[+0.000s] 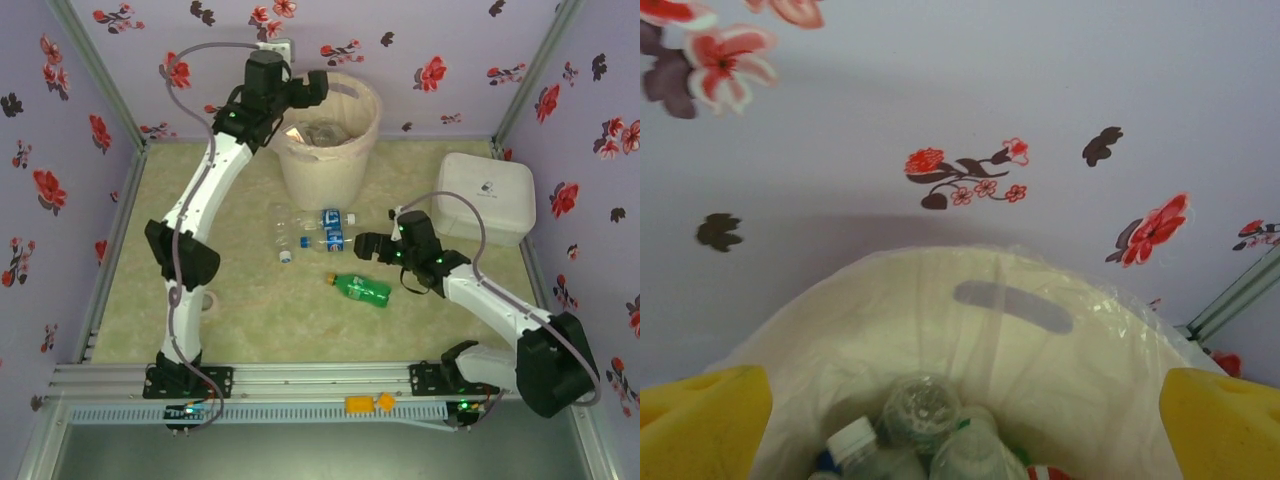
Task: Put the plastic bottles in the bin
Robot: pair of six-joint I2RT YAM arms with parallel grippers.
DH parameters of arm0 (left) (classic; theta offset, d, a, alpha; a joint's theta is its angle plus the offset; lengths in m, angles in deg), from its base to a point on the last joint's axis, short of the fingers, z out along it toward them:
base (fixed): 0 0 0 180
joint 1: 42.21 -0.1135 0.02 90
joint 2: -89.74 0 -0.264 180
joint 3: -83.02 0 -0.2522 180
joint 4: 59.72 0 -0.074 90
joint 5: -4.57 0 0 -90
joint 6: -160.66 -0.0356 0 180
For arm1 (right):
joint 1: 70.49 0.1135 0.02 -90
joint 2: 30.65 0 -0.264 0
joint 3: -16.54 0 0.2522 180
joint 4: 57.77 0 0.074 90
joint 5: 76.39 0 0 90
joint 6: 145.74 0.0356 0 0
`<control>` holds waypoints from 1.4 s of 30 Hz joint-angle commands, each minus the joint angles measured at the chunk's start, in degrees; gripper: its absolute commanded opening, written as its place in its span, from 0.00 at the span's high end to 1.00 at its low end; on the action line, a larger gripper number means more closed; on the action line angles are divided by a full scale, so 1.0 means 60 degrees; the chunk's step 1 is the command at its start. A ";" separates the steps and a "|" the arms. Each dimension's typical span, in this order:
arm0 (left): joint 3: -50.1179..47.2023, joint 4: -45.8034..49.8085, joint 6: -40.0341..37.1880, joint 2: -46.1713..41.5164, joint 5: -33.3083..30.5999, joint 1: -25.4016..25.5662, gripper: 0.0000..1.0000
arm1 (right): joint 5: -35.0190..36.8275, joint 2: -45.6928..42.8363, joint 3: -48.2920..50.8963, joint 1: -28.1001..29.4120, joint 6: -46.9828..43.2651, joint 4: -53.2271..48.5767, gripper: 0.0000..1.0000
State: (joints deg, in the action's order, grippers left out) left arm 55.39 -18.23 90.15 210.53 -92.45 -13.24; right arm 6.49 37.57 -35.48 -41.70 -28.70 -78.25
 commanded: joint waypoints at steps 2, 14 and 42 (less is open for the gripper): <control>-0.1955 -0.0156 -0.0488 -0.1691 0.0268 -0.0066 0.00 | -0.0264 0.0447 -0.0554 0.0570 -0.0897 -0.1121 0.00; -1.0852 -0.4005 0.0032 -0.7373 0.1160 -0.0320 0.00 | 0.0736 0.2472 -0.2503 0.2371 -0.2194 -0.4855 0.00; -1.8685 -0.7940 0.6179 -0.9054 0.0195 -0.0091 0.00 | 0.1391 0.4852 -0.3164 0.3074 -0.2415 -0.5570 0.23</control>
State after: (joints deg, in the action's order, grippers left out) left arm -58.51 -61.77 125.38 155.04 -90.79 -14.53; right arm 14.32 66.34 -54.27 -23.73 -42.99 -110.93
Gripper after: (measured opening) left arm 0.998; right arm 0.790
